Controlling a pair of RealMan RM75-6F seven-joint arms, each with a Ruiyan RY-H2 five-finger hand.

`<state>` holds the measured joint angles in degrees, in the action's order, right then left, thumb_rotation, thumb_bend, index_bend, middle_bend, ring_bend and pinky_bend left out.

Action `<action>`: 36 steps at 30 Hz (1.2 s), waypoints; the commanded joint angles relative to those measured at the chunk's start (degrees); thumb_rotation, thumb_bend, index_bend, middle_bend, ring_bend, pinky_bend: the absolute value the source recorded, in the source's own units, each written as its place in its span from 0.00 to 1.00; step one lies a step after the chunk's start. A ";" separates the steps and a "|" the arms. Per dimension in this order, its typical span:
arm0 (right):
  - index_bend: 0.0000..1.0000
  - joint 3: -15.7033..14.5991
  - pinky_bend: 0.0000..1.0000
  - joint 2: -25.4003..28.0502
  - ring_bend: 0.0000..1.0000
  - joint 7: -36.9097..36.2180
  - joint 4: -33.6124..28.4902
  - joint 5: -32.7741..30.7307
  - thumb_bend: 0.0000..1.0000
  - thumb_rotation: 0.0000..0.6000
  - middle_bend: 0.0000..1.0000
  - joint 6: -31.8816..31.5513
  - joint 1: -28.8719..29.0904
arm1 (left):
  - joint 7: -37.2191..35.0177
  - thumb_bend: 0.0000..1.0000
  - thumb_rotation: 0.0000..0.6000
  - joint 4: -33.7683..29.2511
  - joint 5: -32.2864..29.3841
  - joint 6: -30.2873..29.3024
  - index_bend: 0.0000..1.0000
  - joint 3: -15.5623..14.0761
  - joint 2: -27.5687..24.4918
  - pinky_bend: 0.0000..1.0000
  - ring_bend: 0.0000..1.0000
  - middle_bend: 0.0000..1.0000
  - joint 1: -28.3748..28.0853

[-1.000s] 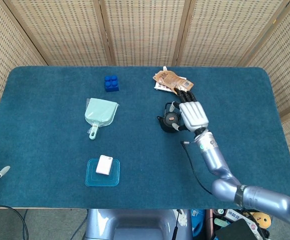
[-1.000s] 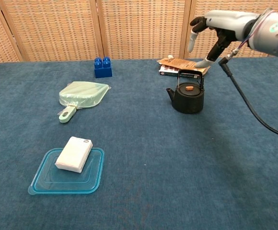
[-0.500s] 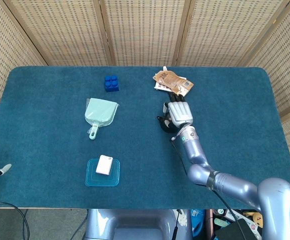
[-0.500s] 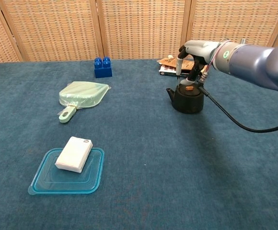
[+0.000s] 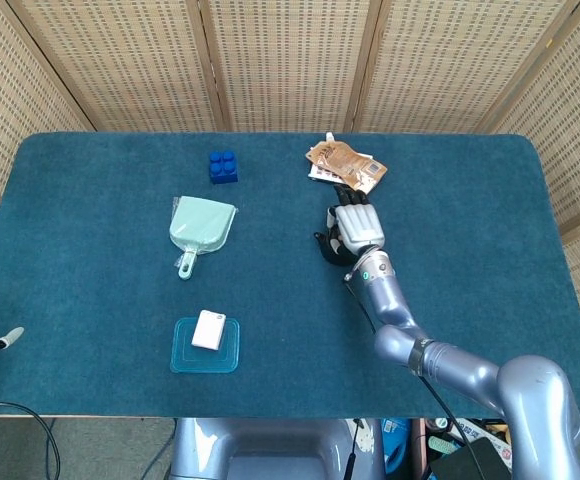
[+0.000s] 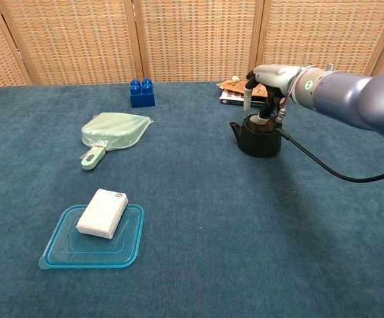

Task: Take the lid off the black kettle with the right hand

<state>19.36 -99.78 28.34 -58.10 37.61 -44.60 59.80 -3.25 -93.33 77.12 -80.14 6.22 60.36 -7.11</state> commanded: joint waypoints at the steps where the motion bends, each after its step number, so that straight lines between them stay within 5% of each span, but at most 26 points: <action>1: 0.48 -0.20 0.00 -0.02 0.00 -0.42 0.36 0.18 0.52 1.00 0.00 0.29 -0.19 | -0.08 0.11 1.00 0.04 0.00 0.03 0.00 0.00 0.00 0.00 0.00 0.00 -0.02; 36: 0.51 -1.72 0.00 -1.22 0.00 -3.16 4.85 1.35 0.54 1.00 0.00 2.96 -1.63 | 0.39 0.11 1.00 -0.10 -0.20 0.71 0.00 -0.17 0.22 0.00 0.00 0.00 -0.42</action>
<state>17.64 -100.96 25.20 -53.30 38.98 -41.69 58.18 -2.85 -93.43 76.92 -79.43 6.06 60.57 -7.53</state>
